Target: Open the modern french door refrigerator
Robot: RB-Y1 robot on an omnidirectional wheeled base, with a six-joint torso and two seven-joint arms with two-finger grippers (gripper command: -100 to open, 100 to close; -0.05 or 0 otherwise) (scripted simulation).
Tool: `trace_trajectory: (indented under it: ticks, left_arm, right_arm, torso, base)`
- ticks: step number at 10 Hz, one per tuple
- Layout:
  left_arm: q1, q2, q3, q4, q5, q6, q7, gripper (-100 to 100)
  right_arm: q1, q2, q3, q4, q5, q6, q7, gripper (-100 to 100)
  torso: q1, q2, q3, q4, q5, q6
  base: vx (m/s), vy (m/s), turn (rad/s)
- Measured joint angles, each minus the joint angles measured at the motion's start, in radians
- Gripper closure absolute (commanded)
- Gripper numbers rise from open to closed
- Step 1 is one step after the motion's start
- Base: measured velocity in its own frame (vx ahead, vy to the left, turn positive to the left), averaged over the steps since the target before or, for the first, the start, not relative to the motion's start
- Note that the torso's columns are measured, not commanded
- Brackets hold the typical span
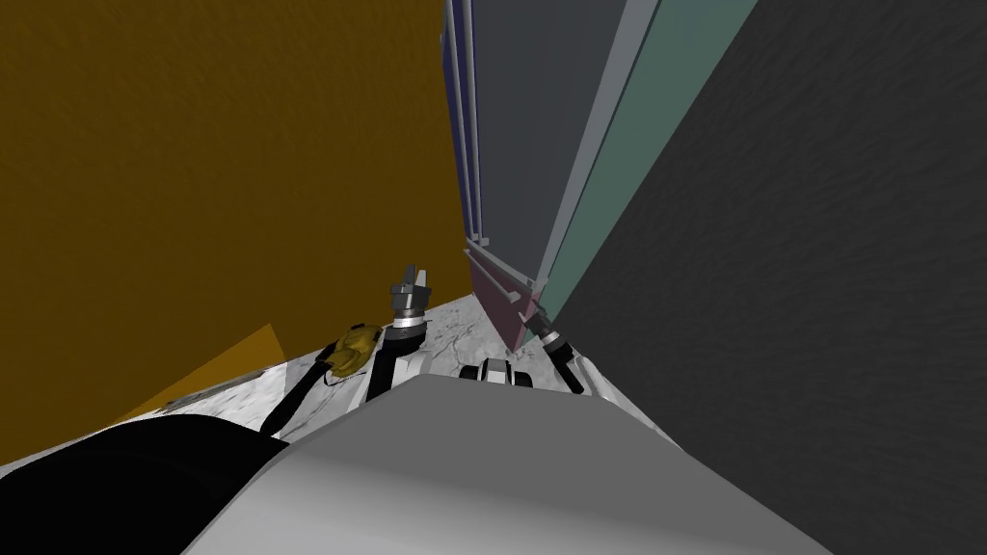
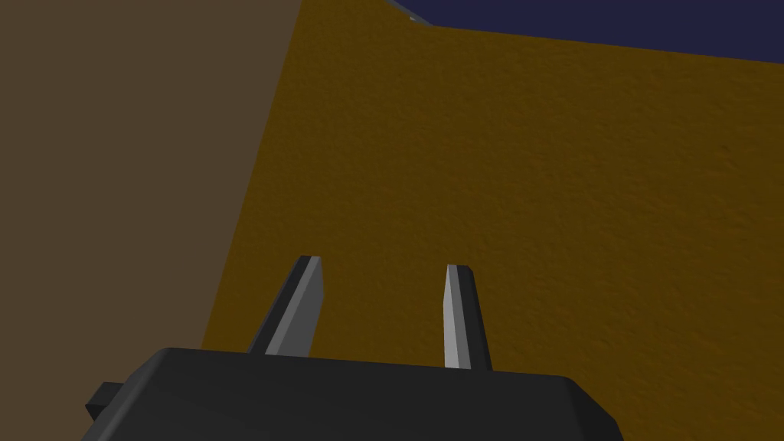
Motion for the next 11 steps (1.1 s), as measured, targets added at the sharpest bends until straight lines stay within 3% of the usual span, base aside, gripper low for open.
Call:
trace_trajectory:
  ticks: [11]
  left_arm:
    - [0.0, 0.0, 0.0, 0.0, 0.0, 0.0, 0.0, 0]
  right_arm:
    - [-0.021, 0.037, 0.037, 0.146, 0.116, -0.06, 0.282, -100]
  torso:
    - [0.0, 0.001, 0.001, 0.0, 0.0, 0.0]
  base:
    - [0.056, -0.005, -0.05]
